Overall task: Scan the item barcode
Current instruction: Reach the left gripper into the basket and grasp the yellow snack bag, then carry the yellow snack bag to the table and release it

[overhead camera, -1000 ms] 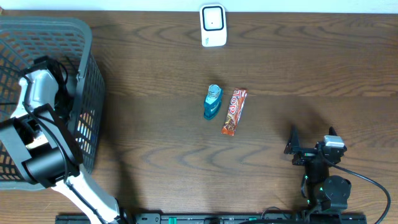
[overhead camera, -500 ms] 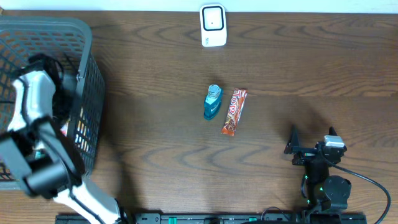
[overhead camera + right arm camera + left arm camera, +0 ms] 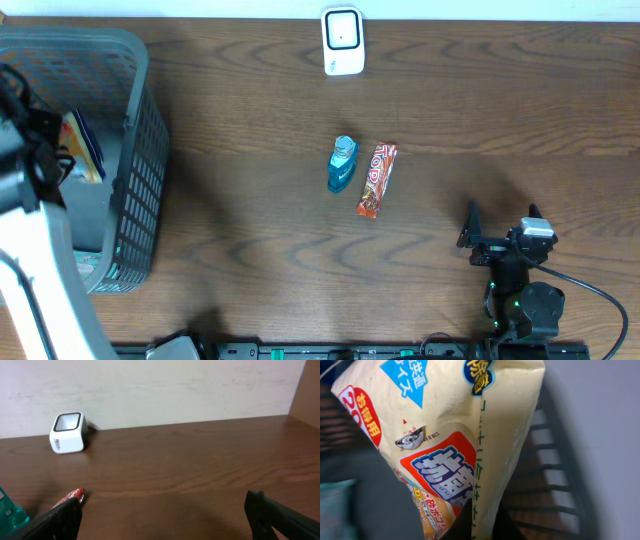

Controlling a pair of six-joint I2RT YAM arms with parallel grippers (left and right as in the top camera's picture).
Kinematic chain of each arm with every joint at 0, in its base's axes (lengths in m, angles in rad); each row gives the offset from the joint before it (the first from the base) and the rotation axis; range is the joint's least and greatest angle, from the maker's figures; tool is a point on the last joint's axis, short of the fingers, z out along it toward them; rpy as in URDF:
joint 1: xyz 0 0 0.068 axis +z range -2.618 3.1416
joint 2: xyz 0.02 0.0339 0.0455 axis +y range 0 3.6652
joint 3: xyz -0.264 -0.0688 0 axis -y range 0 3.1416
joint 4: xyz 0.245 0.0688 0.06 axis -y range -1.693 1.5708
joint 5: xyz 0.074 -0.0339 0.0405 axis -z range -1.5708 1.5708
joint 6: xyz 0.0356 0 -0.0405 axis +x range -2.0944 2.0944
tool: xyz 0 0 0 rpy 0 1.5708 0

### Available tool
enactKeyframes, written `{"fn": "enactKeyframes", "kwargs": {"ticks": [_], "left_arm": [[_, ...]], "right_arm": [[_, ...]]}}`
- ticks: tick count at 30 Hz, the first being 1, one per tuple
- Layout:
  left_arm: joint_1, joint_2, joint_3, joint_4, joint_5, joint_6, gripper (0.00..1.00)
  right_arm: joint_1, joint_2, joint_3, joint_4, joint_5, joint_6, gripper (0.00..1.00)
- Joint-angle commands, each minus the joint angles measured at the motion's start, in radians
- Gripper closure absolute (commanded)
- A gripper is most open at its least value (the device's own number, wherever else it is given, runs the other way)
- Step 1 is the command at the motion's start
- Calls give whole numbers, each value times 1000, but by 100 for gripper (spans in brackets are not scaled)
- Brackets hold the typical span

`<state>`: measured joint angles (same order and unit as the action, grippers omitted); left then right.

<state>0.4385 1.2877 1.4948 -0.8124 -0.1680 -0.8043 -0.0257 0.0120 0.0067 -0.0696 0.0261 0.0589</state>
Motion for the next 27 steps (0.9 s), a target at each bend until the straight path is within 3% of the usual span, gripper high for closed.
{"fn": "enactKeyframes", "kwargs": {"ticks": [1,7,12,16,27], "left_arm": [[3,-135,16,107,201,52,93],[-8,-272,16,287,619,109,93],[-98,-280,15,336,892,207,93],[-224,-246,14,338,974,279,93],[-695,-23,14,404,972,531,93]], "right_arm": [[-8,-5,-1,-2,5,-12,1],[-8,-5,-1,-2,5,-12,1],[-8,-5,-1,-2,5,-12,1],[-8,-5,-1,-2,5,-12,1],[-8,-5,-1,-2,5,-12,1]]}}
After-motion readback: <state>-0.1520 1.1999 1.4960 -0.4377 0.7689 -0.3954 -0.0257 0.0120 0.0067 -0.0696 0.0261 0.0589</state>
